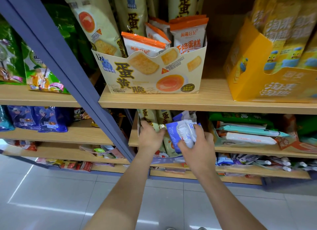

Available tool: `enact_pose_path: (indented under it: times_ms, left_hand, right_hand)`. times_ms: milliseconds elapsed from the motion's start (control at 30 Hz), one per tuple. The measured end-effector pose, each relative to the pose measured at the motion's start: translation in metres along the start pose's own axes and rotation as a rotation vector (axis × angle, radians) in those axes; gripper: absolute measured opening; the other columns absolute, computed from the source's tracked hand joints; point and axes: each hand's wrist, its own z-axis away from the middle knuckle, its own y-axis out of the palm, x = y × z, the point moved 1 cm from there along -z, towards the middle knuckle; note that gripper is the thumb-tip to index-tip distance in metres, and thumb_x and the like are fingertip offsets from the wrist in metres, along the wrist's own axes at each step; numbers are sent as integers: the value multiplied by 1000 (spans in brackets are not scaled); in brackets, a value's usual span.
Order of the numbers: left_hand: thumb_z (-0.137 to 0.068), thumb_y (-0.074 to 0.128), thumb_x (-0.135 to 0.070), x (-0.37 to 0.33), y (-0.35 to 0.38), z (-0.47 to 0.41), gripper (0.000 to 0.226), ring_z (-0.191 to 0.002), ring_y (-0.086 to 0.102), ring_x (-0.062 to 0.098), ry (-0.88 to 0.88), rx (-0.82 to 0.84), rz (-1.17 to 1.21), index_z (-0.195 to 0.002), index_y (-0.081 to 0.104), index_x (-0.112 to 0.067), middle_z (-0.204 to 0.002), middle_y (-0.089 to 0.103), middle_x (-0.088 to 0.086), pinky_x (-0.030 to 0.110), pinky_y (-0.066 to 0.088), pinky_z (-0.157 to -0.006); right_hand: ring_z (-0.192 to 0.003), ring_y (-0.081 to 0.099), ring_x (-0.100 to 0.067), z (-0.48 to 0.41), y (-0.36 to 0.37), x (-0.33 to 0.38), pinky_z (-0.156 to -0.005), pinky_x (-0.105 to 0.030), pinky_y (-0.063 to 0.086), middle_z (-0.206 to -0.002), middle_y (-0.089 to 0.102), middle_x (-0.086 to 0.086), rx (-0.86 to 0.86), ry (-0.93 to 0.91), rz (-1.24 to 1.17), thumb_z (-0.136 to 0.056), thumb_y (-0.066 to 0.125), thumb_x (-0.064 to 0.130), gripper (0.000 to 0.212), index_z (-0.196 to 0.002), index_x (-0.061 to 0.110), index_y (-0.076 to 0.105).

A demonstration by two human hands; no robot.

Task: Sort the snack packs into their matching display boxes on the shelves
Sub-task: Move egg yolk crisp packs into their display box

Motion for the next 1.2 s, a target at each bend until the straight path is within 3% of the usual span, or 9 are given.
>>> enact_pose_path:
  times_ms: [133, 300, 500, 700, 767, 833, 933, 1033, 1200]
  left_hand:
    - [-92, 64, -29, 10, 12, -8, 51, -111, 57, 36, -51, -83, 66, -126, 40, 0, -131, 54, 19, 36, 45, -82]
    - [-93, 60, -32, -5, -13, 9, 35, -93, 52, 31, 74, -300, 169, -109, 50, -2, -109, 54, 15, 30, 34, -73]
    - [-82, 65, -41, 2, -27, 37, 28, -86, 70, 25, -235, -1, 656, -100, 63, -20, -92, 72, 4, 42, 58, -83]
    - [-91, 64, -36, 11, -27, 82, 23, -87, 72, 20, -176, 15, 756, -112, 61, -26, -96, 73, 0, 37, 60, -76]
    - [-94, 61, -35, 6, -25, 93, 11, -85, 70, 7, -43, -26, 722, -105, 61, -33, -91, 72, -11, 29, 58, -78]
    - [-97, 55, -37, -3, -21, 102, 2, -87, 68, 0, 19, 0, 727, -97, 57, -38, -91, 70, -14, 19, 54, -73]
    - [-102, 41, -45, -10, -12, 108, 22, -81, 65, -9, -29, 146, 780, -104, 60, -35, -94, 68, -16, 9, 48, -63]
    - [-104, 34, -42, 5, -10, 100, 37, -88, 65, 5, -2, 99, 585, -102, 67, -25, -92, 67, -9, 13, 47, -65]
    - [-97, 43, -26, 19, -5, 66, 31, -120, 47, 26, 278, -9, -368, -121, 64, -24, -126, 61, 0, 40, 41, -93]
  right_hand:
    - [-102, 53, -28, -3, -1, 0, -71, -33, 50, -120, 42, -6, -5, 5, -18, -81, 68, 42, 67, -141, 32, 38]
    - [-106, 51, -28, -5, 1, -1, -72, -34, 50, -121, 41, -7, -8, -21, 15, -83, 68, 47, 71, -143, 33, 34]
    - [-126, 38, -40, -2, 5, 5, -90, -50, 47, -148, 30, -17, -70, -206, 204, -81, 72, 49, 80, -148, 36, 30]
    - [-130, 35, -29, 14, -16, 8, -94, -53, 42, -145, 38, -7, -96, -373, 182, -94, 47, 55, 51, -142, 40, 42]
    - [-117, 47, -14, 25, -25, 13, -91, -39, 47, -129, 51, 3, 28, -418, -51, -93, 41, 61, 50, -135, 35, 54]
    - [-110, 58, -2, 34, -27, 23, -87, -25, 51, -122, 60, 12, 378, -294, -383, -87, 44, 74, 63, -138, 36, 51]
    - [-110, 65, -3, 36, -25, 27, -90, -26, 55, -123, 67, 13, 633, -38, -645, -78, 65, 59, 67, -139, 40, 46]
    - [-89, 74, -14, 26, -34, 23, -74, -31, 58, -99, 77, 5, 598, 106, -735, -90, 69, 20, 35, -118, 39, 57]
    - [-69, 71, -12, 17, -47, 18, -56, -25, 51, -86, 74, 0, 569, 121, -609, -95, 57, 11, 29, -118, 27, 63]
